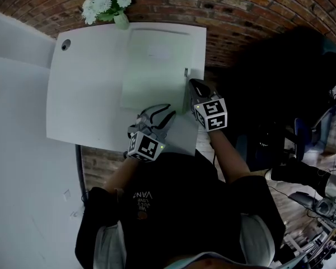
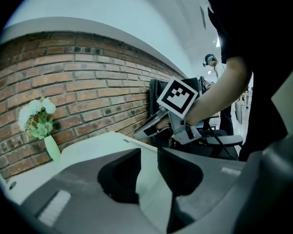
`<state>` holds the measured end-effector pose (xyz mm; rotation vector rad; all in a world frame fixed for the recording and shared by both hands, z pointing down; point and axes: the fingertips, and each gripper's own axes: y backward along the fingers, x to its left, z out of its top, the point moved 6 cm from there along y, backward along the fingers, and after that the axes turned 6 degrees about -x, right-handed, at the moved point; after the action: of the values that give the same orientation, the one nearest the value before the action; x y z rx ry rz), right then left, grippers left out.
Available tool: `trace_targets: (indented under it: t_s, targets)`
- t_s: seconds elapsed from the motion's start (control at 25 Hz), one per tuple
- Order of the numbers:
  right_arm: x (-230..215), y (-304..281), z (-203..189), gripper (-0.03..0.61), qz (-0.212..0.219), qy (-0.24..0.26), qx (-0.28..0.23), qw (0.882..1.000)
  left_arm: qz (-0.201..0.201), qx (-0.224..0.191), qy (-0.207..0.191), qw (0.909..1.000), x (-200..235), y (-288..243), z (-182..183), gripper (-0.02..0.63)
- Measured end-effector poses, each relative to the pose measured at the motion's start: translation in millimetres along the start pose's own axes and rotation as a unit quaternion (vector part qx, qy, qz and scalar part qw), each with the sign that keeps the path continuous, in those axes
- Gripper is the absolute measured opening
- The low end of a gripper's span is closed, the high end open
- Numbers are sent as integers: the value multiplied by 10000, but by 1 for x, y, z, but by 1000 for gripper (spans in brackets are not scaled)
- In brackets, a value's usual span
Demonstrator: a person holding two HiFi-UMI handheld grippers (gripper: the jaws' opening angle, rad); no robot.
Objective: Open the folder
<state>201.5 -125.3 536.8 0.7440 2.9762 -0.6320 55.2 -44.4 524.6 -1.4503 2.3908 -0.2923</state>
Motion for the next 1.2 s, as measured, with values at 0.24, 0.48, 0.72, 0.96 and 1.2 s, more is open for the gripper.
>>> trace_targets:
  t_s: [0.24, 0.48, 0.72, 0.96, 1.2]
  targets:
    - [-1, -8, -2, -2, 133, -17, 88, 9999, -179, 292, -193, 9992, -11, -7, -5, 144]
    - [-2, -15, -8, -2, 257, 17, 257, 9993, -146, 668, -662, 9955, -18, -14, -2, 204]
    - [-2, -16, -7, -2, 311, 41, 303, 9990, -206, 890, -1293, 9874, -24, -20, -7, 216]
    - [-4, -17, -8, -2, 353, -229, 259, 9988, -255, 1012, -1550, 9824, -24, -27, -9, 216]
    - [-4, -17, -8, -2, 366, -270, 280, 9986, -355, 1080, -1844, 9763, -23, -33, -6, 216]
